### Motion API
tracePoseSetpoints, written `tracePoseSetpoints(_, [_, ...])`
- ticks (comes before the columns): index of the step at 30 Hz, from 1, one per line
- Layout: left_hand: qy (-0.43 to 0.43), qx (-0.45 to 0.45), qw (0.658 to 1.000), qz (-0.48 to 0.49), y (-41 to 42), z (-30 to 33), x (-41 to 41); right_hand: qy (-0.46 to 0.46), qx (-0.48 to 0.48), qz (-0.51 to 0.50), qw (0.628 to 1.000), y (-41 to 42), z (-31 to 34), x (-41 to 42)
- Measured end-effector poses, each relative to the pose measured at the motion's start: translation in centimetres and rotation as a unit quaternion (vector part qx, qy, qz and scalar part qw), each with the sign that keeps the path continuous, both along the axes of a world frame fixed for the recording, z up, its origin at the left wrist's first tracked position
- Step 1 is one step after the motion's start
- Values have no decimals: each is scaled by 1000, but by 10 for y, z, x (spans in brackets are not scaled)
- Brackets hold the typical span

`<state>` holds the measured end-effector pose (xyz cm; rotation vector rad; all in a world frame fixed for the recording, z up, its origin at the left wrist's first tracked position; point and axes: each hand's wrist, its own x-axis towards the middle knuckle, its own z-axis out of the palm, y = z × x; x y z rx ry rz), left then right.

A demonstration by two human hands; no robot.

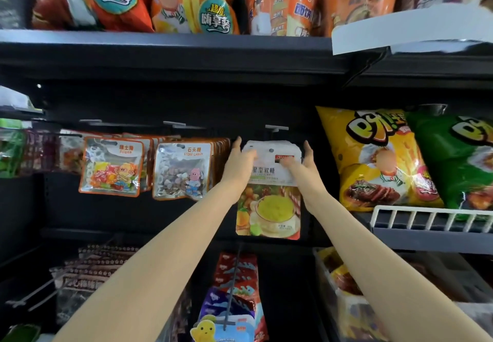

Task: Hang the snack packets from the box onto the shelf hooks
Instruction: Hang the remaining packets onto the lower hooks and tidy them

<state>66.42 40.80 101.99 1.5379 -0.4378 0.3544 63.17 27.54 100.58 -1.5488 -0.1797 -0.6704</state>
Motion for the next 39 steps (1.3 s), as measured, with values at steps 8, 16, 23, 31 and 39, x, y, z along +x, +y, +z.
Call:
tracePoseSetpoints(8, [-57, 257, 960, 101, -3, 36, 3, 39, -126, -92, 987, -7, 34, 15])
tracePoseSetpoints(16, [-15, 298, 948, 114, -5, 54, 14, 65, -103, -98, 988, -17, 50, 32])
tracePoseSetpoints(23, [75, 348, 923, 147, -20, 68, 36, 210, -219, -76, 950, -19, 76, 44])
tracePoseSetpoints(31, [71, 359, 924, 111, -11, 68, 33, 219, -274, -82, 933, -21, 78, 47])
tracePoseSetpoints(39, [45, 368, 922, 109, -17, 73, 29, 216, -256, -68, 940, -22, 80, 44])
